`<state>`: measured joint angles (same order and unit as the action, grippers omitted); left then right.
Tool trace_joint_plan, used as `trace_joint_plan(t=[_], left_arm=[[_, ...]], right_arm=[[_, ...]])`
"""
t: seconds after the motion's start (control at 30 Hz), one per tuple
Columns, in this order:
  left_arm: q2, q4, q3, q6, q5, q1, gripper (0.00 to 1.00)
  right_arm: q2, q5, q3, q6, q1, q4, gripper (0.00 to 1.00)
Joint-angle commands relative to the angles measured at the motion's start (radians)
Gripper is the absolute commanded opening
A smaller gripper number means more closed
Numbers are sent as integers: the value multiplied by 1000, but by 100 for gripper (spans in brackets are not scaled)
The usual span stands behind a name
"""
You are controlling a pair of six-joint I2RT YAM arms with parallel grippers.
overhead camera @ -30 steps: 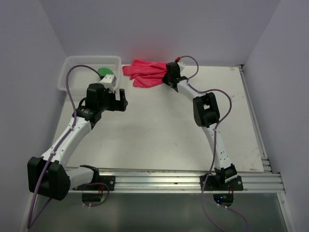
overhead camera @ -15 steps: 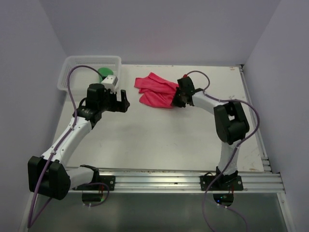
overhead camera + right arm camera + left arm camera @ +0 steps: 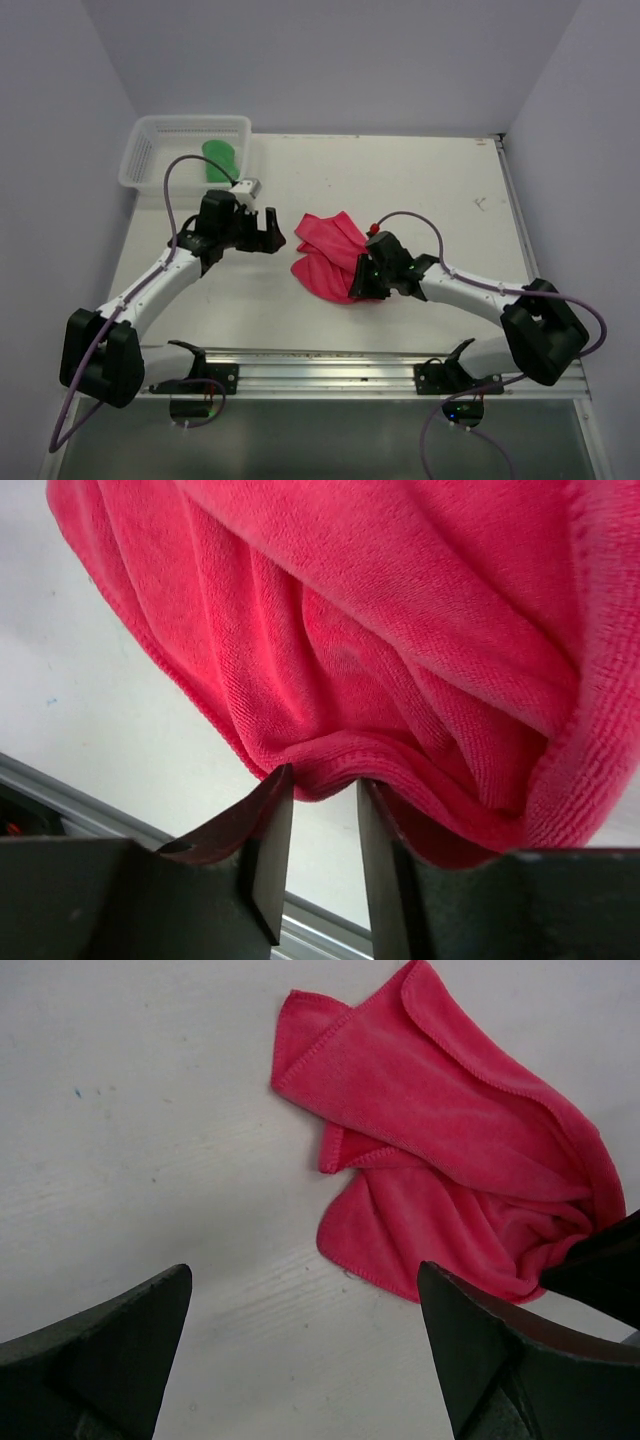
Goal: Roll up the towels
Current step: Move the towel to the center of the board, then flatten the towel
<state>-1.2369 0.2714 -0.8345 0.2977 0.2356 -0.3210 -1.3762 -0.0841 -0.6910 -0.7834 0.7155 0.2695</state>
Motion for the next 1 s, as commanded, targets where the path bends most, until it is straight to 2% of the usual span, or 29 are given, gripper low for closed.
trace_joint_plan(t=[0.0,0.1,0.13,0.17,0.3,0.57,0.7,0.77,0.87,0.9,0.93,0.97], left_arm=[[11,-60,99,124,39,-35,98],[14,-104,159,181,-8,-93,93],[11,-135,208,195,-18,-102,88],[1,-155,233,230,-21,-110,87],[-55,-253,307,288,-39,-119,81],[-234,-273,160,345,-163,-194,68],[-349,-146,42,360,-222,-240,60],[-390,-135,26,374,-232,-265,56],[-438,-112,2,391,-231,-292,42],[-450,-95,-15,394,-275,-302,37],[-466,-65,-20,397,-289,-309,26],[-467,-51,-20,406,-323,-329,24]], right_arm=[[98,50,-13,-27,-8,6,37],[190,116,-60,22,-10,106,44],[201,124,-91,33,-10,129,51],[210,135,-108,45,-11,178,54],[256,170,-136,93,-10,223,57],[281,184,-114,180,-10,191,54],[281,188,-96,196,-11,168,54],[282,185,-78,200,-13,148,54],[287,188,-68,214,-16,149,54],[299,195,-65,222,-17,151,54],[305,198,-62,226,-21,154,54],[313,199,-59,231,-22,154,54]])
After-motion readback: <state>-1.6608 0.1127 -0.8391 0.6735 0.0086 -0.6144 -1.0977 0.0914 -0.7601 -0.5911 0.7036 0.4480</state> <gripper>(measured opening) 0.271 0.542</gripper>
